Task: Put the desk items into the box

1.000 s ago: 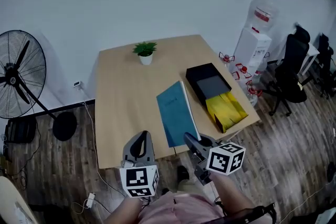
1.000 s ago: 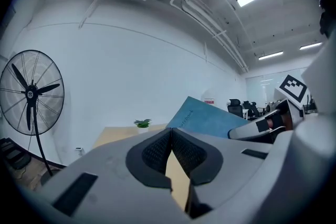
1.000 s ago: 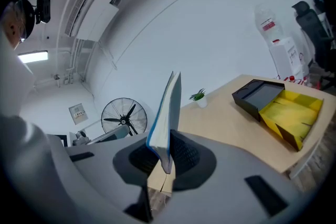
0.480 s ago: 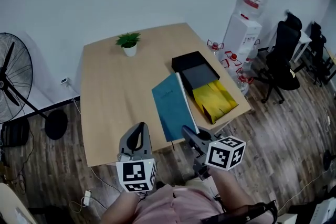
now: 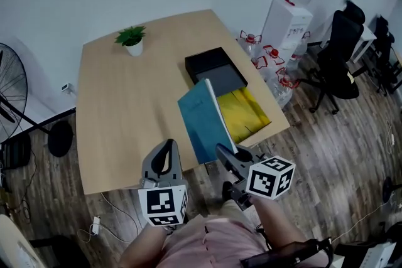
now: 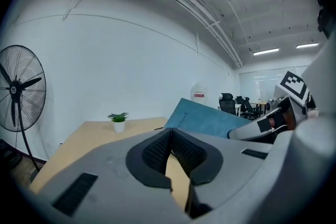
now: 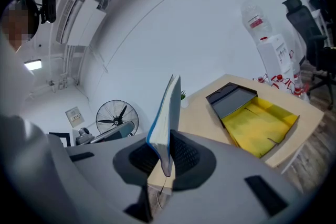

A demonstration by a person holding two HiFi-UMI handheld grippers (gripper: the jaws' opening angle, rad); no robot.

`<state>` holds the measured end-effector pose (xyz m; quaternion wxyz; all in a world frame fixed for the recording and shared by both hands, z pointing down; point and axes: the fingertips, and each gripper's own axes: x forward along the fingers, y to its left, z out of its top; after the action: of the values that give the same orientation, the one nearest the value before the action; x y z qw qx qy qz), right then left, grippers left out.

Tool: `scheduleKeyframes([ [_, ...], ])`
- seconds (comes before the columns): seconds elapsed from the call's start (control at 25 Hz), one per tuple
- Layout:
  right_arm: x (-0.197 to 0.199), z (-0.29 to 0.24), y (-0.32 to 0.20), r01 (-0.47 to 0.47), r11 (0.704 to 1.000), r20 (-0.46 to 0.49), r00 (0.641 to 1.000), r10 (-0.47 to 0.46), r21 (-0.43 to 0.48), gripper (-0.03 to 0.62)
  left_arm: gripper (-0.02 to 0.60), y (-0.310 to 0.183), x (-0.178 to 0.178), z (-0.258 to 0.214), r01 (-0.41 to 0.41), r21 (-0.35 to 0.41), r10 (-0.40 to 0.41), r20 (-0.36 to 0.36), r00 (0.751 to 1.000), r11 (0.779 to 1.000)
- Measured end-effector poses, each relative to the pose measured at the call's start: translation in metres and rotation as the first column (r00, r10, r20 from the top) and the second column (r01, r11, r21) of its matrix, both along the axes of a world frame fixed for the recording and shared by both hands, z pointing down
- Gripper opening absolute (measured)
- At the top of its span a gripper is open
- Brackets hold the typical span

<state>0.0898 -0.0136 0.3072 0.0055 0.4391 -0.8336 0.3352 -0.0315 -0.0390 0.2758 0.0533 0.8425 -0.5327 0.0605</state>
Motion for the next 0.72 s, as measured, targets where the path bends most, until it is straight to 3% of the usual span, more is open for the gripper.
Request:
scheduleKeyframes([
  [0.36, 0.088, 0.003, -0.036, 0.003, 1.0, 0.029, 1.0, -0.002, -0.009, 0.044, 0.011, -0.029, 0.083, -0.006, 0.0, 0.007, -0.001, 0.058, 0.998, 1.0],
  [0.72, 0.148, -0.006, -0.06, -0.019, 1.0, 0.042, 0.999, 0.019, 0.01, 0.044, 0.011, -0.06, 0.149, -0.02, -0.036, 0.042, 0.033, 0.065, 0.997, 0.999],
])
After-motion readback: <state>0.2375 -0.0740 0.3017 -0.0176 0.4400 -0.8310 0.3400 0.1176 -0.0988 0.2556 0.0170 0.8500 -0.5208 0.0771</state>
